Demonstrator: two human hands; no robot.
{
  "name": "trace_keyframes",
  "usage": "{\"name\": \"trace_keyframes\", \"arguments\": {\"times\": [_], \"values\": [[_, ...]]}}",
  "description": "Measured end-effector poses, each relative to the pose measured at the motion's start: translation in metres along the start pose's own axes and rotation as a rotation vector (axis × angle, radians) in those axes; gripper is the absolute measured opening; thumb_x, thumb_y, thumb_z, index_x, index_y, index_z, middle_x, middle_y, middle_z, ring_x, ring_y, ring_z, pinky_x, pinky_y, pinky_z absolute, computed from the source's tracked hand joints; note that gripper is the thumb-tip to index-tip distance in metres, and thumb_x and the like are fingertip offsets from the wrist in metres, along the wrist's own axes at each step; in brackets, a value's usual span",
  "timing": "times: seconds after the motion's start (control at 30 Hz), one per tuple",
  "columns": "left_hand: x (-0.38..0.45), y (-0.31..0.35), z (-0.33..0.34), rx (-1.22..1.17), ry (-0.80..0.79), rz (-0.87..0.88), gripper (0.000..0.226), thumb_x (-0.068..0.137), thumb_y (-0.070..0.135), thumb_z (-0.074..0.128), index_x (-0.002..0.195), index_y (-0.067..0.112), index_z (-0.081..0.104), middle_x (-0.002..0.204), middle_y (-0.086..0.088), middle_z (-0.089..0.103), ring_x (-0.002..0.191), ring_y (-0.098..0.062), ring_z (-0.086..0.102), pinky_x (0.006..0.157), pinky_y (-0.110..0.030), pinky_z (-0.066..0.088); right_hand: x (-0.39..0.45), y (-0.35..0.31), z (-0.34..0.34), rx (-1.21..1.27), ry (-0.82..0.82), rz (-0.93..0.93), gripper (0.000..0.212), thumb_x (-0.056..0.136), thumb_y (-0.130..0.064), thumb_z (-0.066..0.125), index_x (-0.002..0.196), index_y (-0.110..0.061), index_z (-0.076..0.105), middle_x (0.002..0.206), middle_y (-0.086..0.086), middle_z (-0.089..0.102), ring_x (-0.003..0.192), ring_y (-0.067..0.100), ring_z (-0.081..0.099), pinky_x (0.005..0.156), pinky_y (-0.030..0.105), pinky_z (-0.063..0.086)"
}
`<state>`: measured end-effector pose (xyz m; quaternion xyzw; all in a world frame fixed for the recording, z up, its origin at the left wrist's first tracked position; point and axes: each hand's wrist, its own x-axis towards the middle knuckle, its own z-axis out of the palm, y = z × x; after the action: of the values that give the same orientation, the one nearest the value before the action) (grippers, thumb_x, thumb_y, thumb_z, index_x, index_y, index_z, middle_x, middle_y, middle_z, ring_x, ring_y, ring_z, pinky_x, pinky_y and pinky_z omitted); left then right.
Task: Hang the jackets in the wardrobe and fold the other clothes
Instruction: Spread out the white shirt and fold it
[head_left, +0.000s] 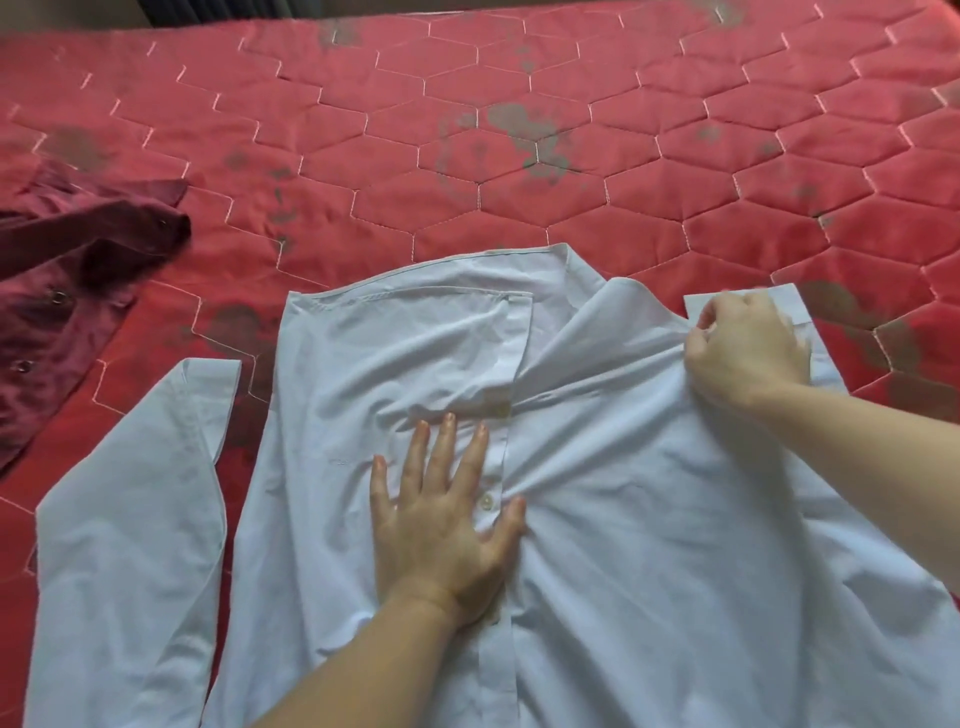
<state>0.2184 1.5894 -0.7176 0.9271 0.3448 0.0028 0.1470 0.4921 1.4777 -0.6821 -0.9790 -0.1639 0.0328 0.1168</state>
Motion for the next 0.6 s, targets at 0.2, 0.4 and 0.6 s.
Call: {"name": "trace_keyframes", "arguments": {"times": [0.2,0.4,0.6], "values": [[0.0,-0.001,0.001,0.034,0.036,0.046,0.067,0.079,0.06,0.038,0.137,0.031,0.053,0.151,0.002,0.041,0.141,-0.024,0.036,0.111,-0.055,0.016,0.003,-0.078,-0.001,0.075,0.092,-0.672,0.023,0.091,-0.03,0.053,0.11,-0.024,0.064,0.114,0.001,0.062,0.107,0.03,0.052,0.089,0.039,0.031],[0.001,-0.001,0.0,0.046,0.026,0.049,0.066,0.079,0.06,0.038,0.137,0.031,0.054,0.151,0.001,0.041,0.141,-0.024,0.036,0.111,-0.054,0.016,0.042,-0.087,-0.019,-0.667,-0.223,-0.802,0.048,0.092,-0.043,0.019,0.063,-0.018,0.047,0.099,-0.002,0.067,0.093,0.02,0.04,0.098,0.046,0.023],[0.001,-0.002,0.001,0.049,0.033,0.055,0.067,0.079,0.059,0.039,0.137,0.03,0.054,0.152,0.0,0.041,0.141,-0.024,0.036,0.111,-0.055,0.017,0.074,-0.08,-0.043,-0.776,-0.107,-0.562,0.039,0.094,-0.043,0.036,0.101,-0.021,0.068,0.119,-0.002,0.061,0.12,0.03,0.04,0.109,0.054,0.018]]}}
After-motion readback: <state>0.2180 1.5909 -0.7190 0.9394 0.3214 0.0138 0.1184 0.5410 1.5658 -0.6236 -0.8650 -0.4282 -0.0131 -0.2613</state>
